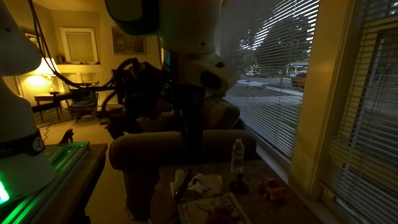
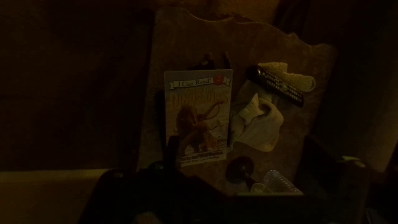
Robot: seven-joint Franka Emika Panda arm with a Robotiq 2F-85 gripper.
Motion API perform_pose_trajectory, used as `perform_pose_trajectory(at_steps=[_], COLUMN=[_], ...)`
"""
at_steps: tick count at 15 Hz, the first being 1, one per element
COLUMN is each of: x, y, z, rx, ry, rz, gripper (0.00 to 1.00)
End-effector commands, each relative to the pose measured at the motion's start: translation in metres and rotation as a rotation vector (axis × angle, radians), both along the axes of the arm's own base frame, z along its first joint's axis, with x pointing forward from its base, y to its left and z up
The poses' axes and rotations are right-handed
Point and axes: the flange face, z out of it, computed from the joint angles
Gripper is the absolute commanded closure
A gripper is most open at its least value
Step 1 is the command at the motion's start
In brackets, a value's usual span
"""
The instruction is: Move the book to the left
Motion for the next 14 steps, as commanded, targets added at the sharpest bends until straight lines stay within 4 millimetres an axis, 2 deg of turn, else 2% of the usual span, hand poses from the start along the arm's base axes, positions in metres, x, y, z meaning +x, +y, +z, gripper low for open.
perform_pose_trajectory(at_steps=[1,7,14], x=[0.051,0.122,0.181], y=[-0.014,-0.023,-0.021], z=[-0.035,-0.079,-0.129], rx=[0.089,0.164,0.277], ry=[0.02,0.043,0.058], rz=[0.088,0.298,0.454], gripper=[0.0,0.0,0.0])
